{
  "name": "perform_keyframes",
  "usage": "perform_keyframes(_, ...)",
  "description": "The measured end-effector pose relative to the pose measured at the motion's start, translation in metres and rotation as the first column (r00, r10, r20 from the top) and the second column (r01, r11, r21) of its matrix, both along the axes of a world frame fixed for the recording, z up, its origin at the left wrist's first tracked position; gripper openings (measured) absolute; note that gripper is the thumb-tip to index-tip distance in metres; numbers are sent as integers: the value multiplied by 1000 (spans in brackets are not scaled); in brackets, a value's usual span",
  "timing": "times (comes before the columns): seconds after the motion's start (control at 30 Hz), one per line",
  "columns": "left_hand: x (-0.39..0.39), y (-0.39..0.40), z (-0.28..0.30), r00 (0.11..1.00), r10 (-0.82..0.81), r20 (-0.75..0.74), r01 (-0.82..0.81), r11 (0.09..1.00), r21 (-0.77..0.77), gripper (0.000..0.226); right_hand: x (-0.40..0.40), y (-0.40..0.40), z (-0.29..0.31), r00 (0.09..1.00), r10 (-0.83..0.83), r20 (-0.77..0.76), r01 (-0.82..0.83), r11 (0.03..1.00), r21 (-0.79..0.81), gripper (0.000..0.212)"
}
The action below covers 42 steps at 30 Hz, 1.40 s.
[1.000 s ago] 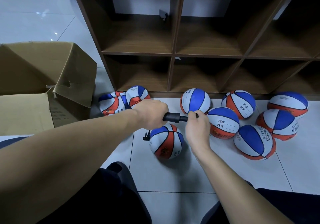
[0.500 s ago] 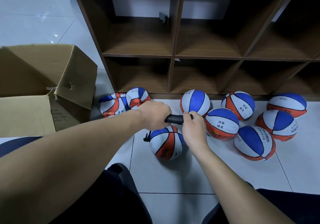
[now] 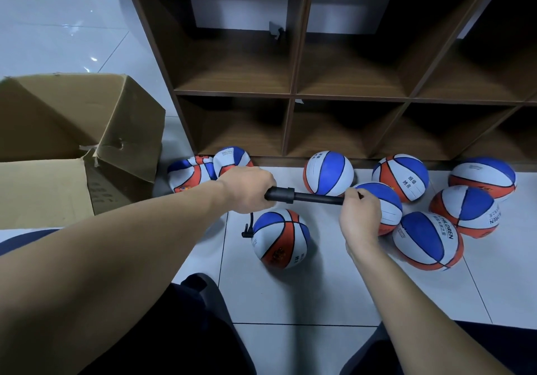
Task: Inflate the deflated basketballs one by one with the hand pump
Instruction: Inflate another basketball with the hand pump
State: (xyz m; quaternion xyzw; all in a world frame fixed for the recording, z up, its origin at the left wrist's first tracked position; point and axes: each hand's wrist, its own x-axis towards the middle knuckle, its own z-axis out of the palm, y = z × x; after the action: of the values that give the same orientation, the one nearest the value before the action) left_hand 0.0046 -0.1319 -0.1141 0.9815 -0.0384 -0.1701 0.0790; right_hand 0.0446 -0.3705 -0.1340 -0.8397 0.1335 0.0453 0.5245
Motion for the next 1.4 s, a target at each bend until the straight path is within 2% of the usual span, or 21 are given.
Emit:
perform_keyframes(0.2, 3, -18, 6, 999, -19, 48, 20, 1000, -5, 22, -14, 25, 6, 998, 59, 30, -59, 998, 10, 33)
perform_keyframes(0.4, 2, -29, 1, 998, -53, 27, 54, 998, -30, 20, -30, 40, 3, 981, 193, 11, -192, 980, -43, 33)
perform_keyframes(0.6, 2, -29, -4, 996, -80, 38, 81, 997, -18, 19, -32, 40, 1, 978, 210, 4, -209, 977, -49, 33)
perform_keyframes(0.8, 1, -23, -7, 996, -79, 28, 80, 996, -48, 24, -24, 34, 0, 968, 239, -73, -236, 970, 55, 32)
perform_keyframes(0.93, -1, -1, -8, 999, -17, -41, 15, 998, -65, 27, -11, 20, 2, 979, 180, -95, -175, 983, 63, 36)
perform_keyframes(1.1, -6, 26, -13, 990, 74, -117, -82, 994, -74, 26, 7, -4, 3, 990, 99, -99, -95, 995, 41, 30)
perform_keyframes(1.3, -5, 8, -11, 996, 49, -81, -53, 997, -48, 24, -2, 5, -4, 999, 53, 1, -53, 998, -37, 32)
perform_keyframes(1.4, -4, -8, -11, 997, 36, -66, -41, 997, -72, 22, -9, 13, -5, 993, 116, -7, -116, 990, -75, 30)
